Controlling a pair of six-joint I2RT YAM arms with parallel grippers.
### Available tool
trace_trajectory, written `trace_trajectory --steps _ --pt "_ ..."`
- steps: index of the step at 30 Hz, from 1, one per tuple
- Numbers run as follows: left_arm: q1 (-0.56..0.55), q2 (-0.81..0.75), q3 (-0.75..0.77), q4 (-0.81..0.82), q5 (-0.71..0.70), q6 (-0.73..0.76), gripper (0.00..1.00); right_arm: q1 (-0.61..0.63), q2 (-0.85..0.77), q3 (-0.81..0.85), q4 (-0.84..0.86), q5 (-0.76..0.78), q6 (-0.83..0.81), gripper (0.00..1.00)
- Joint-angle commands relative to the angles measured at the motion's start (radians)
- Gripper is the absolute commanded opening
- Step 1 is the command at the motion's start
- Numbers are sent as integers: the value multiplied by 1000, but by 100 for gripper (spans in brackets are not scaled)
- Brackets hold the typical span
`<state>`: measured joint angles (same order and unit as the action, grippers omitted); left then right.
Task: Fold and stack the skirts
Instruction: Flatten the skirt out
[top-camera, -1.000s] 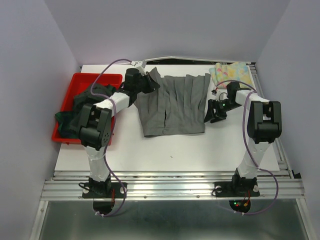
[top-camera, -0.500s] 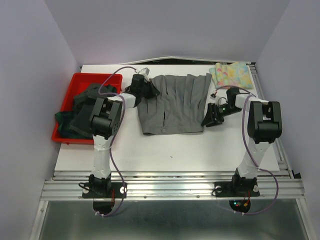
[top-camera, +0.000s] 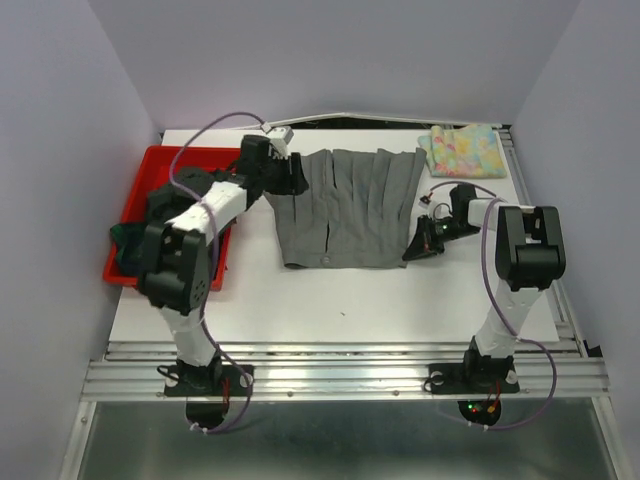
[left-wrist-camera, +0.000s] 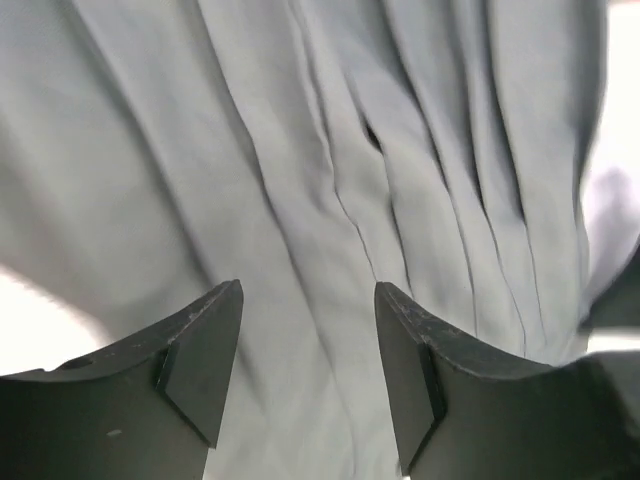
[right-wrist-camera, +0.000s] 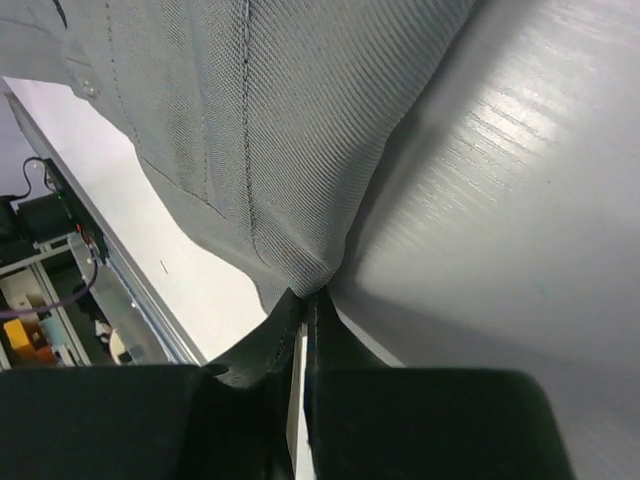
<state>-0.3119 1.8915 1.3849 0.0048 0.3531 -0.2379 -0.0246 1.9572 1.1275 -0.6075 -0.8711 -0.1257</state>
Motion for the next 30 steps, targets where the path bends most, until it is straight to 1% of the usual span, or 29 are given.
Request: trace_trajectory --steps 1,2,3,4,7,8,11,12,14,15,16,18,21,22,23,27,30 --pt "-3 -343 -133 -219 -35 463 67 8 -98 0 66 66 93 1" --pt "-4 -371 -188 -254 -31 535 66 8 -130 3 61 116 110 1" --pt "-6 -393 -214 -323 -26 605 66 8 -148 5 58 144 119 1" --pt "-10 -429 -266 -339 -54 702 65 8 -168 15 42 220 123 1" --pt "-29 -466 -325 -364 -66 787 65 8 -222 55 -12 357 161 1" --pt "-42 -489 -349 -361 -65 805 65 8 -231 87 -30 435 159 1" --pt "-148 -538 -414 -336 -69 919 66 8 -253 129 -74 506 162 1" --pt "-227 -551 -437 -303 -86 987 67 17 -251 138 -86 514 163 1" --pt "-304 -578 -504 -278 -143 1069 68 17 -232 158 -98 546 159 1" --pt "-335 -588 -524 -240 -158 1138 69 26 -225 173 -106 552 159 1" --pt "-380 -603 -544 -217 -175 1164 70 26 -216 179 -109 566 159 1" --pt "-410 -612 -590 -149 -181 1219 71 26 -198 193 -109 580 159 1" --pt "-466 -588 -639 -83 -230 1267 71 26 -178 210 -107 596 159 1" --pt "-477 -574 -655 -21 -259 1287 71 26 -173 222 -109 598 161 1" --pt "-495 -568 -684 22 -275 1293 71 26 -170 229 -110 604 164 1" --pt "-535 -536 -721 179 -319 1310 70 26 -155 259 -124 624 161 1" --pt "-561 -508 -738 242 -342 1338 70 26 -150 276 -132 638 161 1"
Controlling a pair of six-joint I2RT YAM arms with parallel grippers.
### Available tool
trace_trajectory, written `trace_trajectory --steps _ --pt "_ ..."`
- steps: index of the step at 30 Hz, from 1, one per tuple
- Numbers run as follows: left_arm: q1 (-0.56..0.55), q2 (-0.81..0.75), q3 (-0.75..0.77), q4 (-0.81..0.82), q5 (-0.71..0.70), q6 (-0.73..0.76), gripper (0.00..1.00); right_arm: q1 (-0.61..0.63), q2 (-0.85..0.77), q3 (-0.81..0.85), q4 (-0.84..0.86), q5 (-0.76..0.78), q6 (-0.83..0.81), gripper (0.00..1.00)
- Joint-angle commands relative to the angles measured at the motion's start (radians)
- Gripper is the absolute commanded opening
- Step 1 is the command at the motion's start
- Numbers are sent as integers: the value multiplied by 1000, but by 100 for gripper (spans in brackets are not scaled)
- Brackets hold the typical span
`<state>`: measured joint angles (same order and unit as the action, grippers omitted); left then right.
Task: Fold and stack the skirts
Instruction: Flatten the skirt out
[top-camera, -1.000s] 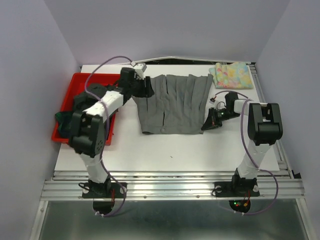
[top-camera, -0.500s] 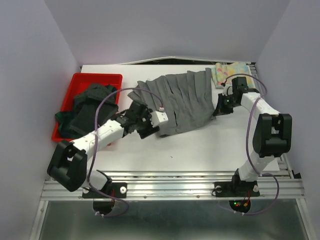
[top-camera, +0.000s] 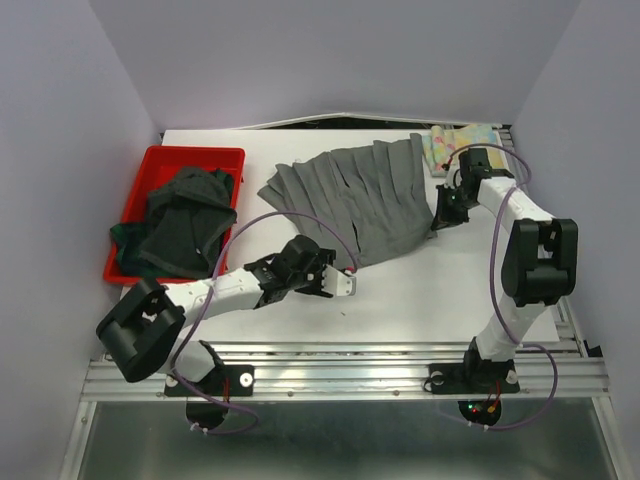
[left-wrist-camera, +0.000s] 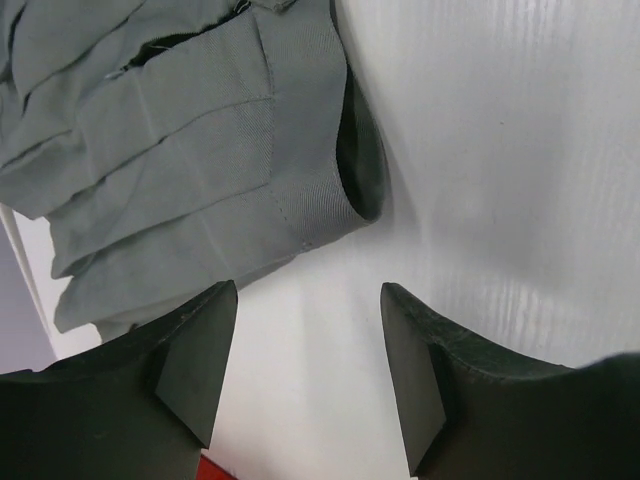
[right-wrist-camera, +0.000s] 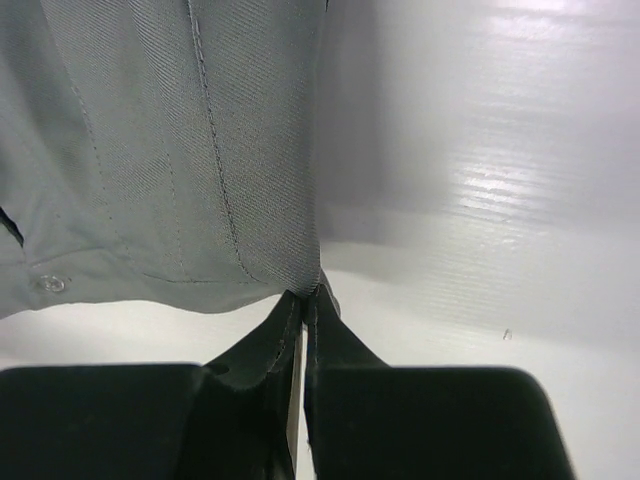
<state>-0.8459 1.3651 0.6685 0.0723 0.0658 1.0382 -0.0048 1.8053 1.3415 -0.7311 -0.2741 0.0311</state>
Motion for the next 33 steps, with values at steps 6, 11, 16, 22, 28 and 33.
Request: trace_trajectory --steps 6,11,16,22,28,33 --pt "-62 126 -24 258 -110 158 54 16 17 96 -25 68 -7 1" --pt "-61 143 77 31 -27 97 0 16 5 114 -21 134 -54 1" --pt "-93 55 129 -140 115 36 0 16 19 134 -14 176 -91 1" --pt "-114 -4 31 21 25 31 42 16 34 145 -28 147 -82 1" --pt "-116 14 -26 173 9 134 53 16 43 142 -34 124 -72 1" --pt "-116 92 -21 331 20 149 54 16 57 150 -40 112 -63 1"
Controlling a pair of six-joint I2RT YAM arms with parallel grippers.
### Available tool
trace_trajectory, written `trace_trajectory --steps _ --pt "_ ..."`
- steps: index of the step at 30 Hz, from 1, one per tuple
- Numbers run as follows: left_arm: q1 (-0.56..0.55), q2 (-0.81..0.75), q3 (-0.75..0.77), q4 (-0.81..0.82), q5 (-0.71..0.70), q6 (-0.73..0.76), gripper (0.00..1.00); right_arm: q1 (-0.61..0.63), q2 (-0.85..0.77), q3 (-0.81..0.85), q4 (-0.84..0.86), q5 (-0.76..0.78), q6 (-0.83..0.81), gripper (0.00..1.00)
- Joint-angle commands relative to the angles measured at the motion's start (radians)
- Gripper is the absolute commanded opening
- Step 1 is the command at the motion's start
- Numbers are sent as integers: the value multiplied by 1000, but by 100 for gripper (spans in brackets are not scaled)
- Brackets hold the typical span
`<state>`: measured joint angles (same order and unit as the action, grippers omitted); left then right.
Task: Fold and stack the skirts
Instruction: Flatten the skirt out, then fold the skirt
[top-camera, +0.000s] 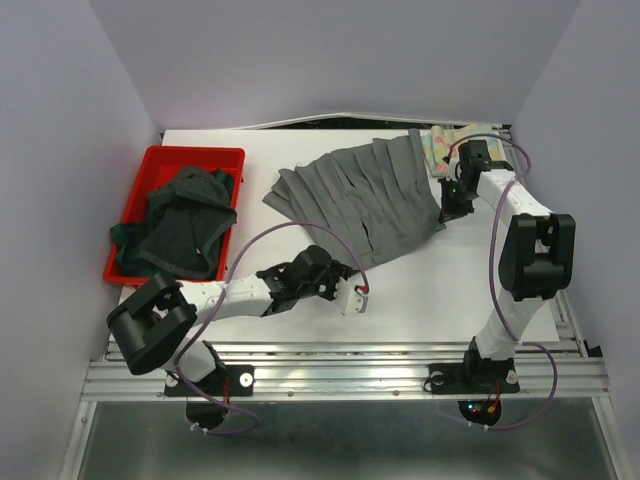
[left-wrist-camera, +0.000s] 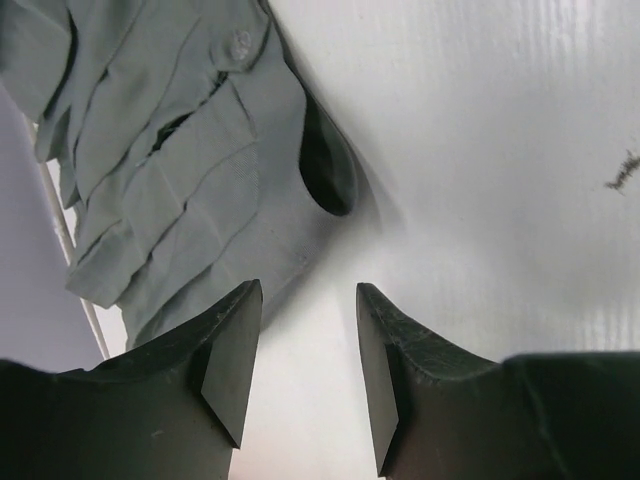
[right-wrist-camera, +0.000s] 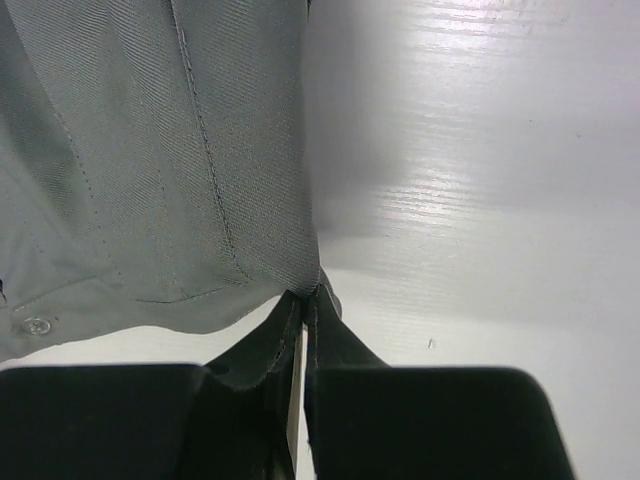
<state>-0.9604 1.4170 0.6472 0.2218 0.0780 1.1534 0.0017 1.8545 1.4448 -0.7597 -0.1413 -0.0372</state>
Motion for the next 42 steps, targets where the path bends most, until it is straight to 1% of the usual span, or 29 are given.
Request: trace_trajectory --steps 1,4,13,18,24,28,30,31,32,33,35,36,37,38,39,40,42 --pt "-1 69 0 206 -4 45 54 9 11 49 -13 -20 5 1" --pt "-1 105 0 252 -11 71 54 9 15 51 -12 -15 2 1" --pt "-3 168 -3 223 40 207 54 9 28 57 -10 -20 7 1" --pt "-3 207 28 220 40 198 54 9 28 55 -7 -23 8 1" --pt "-3 237 31 223 46 215 55 9 31 57 -6 -24 5 1" --pt "-3 247 45 258 46 187 55 9 32 57 -4 -26 3 1" --pt "-3 258 64 257 46 180 48 9 34 55 -1 -26 2 1" --pt "-3 260 72 237 55 177 31 9 35 55 0 -24 0 1" --pt "-3 255 80 219 62 178 22 9 37 57 2 -21 -4 1" --pt "-3 250 97 165 65 174 13 9 38 58 6 -14 -12 1" --pt "-5 223 115 96 84 158 0 9 37 57 19 2 -21 1" --pt "-6 209 123 58 97 151 0 9 37 55 25 20 -35 1" --pt "-9 192 138 -31 127 135 0 9 37 55 37 29 -41 1" --pt "-17 154 158 -76 146 121 0 9 38 54 46 49 -56 1" --pt "-21 137 173 -192 170 108 0 9 40 54 51 57 -62 1" --pt "-30 110 196 -266 222 79 0 9 40 52 57 65 -69 1" --pt "-41 91 244 -382 276 33 0 9 43 52 65 80 -92 1"
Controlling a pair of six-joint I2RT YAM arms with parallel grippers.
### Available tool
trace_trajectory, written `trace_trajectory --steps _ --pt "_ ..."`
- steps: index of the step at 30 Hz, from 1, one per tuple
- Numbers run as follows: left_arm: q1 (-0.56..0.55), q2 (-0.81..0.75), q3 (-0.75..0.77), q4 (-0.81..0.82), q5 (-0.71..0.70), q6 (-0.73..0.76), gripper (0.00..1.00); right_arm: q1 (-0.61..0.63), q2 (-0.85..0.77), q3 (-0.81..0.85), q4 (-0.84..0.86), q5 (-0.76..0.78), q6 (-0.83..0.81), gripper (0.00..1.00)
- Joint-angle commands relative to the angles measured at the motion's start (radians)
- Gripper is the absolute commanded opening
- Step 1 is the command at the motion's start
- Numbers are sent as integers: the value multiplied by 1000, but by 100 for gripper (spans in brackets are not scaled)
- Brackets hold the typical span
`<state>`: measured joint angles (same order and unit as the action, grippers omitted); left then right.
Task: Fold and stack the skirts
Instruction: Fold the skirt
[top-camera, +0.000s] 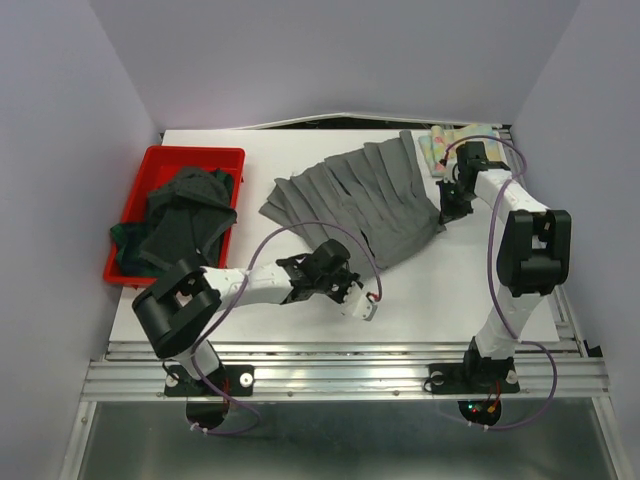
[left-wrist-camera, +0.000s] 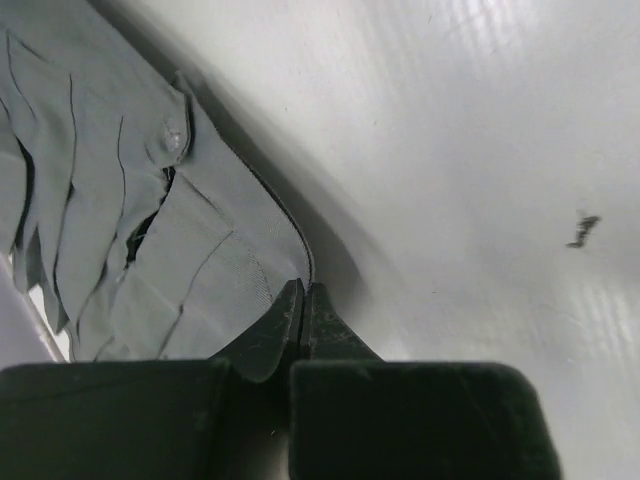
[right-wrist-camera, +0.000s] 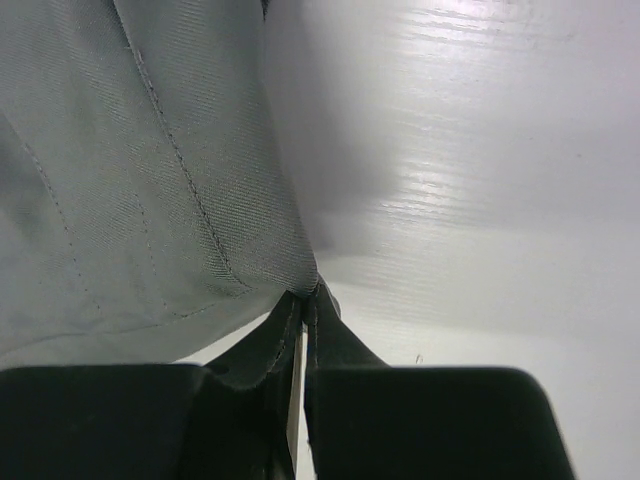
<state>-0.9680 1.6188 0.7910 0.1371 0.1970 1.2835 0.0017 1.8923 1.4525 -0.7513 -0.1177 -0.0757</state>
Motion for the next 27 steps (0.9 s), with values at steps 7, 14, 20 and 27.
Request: trace_trajectory --steps 7,14,20,27 --pt "-86 -44 283 -513 341 -314 0 41 25 42 113 113 -102 1" --pt "-143 139 445 -432 383 -530 0 64 91 65 150 181 -150 1" --pt "-192 162 498 -280 289 -705 36 64 192 230 152 98 -139 1" --pt "-186 -54 453 -344 196 -771 57 115 277 453 89 -46 -116 36"
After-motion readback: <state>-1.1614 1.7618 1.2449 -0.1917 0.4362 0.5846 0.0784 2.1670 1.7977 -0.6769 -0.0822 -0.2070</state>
